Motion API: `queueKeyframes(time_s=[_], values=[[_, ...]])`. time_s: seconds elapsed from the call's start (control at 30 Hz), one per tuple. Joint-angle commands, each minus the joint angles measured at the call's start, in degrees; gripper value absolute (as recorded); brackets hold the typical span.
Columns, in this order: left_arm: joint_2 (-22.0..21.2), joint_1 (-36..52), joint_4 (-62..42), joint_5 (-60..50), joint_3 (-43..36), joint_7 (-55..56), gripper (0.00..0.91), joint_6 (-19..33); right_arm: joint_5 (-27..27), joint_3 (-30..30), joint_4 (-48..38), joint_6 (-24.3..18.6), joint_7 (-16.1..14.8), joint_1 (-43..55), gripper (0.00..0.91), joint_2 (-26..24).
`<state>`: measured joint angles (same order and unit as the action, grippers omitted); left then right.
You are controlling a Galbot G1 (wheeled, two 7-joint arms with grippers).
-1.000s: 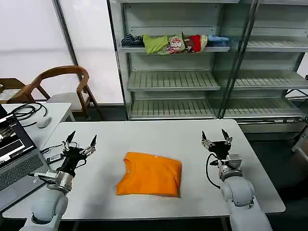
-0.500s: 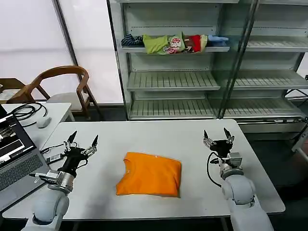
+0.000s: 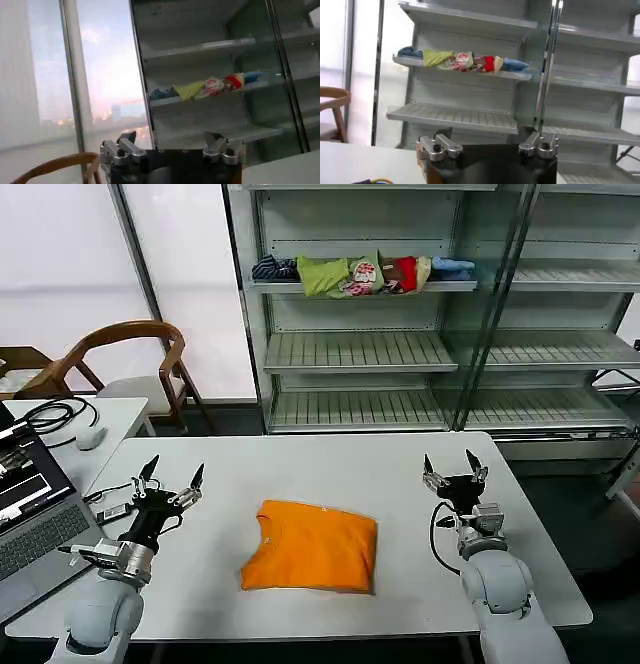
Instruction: Fold and organize the clothes.
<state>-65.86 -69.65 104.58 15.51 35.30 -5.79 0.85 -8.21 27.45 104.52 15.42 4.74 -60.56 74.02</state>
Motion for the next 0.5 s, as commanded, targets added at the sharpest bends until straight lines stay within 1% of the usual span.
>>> queueKeyframes(time_s=[0.03, 0.4, 0.43, 0.47, 0.5], values=[[0.0, -0.2, 0.6, 0.0, -0.1, 0.0, 0.907, -0.1, 0.1, 0.5, 0.4, -0.2, -0.1, -0.5, 0.907, -0.2], [0.4, -1.7, 1.6, 0.1, 0.3, 0.0, 0.907, 0.0, -0.3, 0.4, 1.2, -0.5, 0.1, -0.8, 0.907, -0.4], [0.5, -1.8, 1.6, 0.1, 0.4, 0.0, 0.907, -0.1, 0.9, 0.3, 1.8, 1.9, 0.8, -0.8, 0.907, -0.4], [0.5, -1.9, 1.7, 0.1, 0.4, 0.0, 0.907, -0.1, 1.2, 0.3, 2.1, 3.1, 0.6, -0.9, 0.907, -0.4], [0.5, -2.0, 1.8, 0.1, 0.4, 0.0, 0.907, -0.1, 1.4, 0.2, 2.0, 2.7, 0.3, -1.0, 0.907, -0.4]])
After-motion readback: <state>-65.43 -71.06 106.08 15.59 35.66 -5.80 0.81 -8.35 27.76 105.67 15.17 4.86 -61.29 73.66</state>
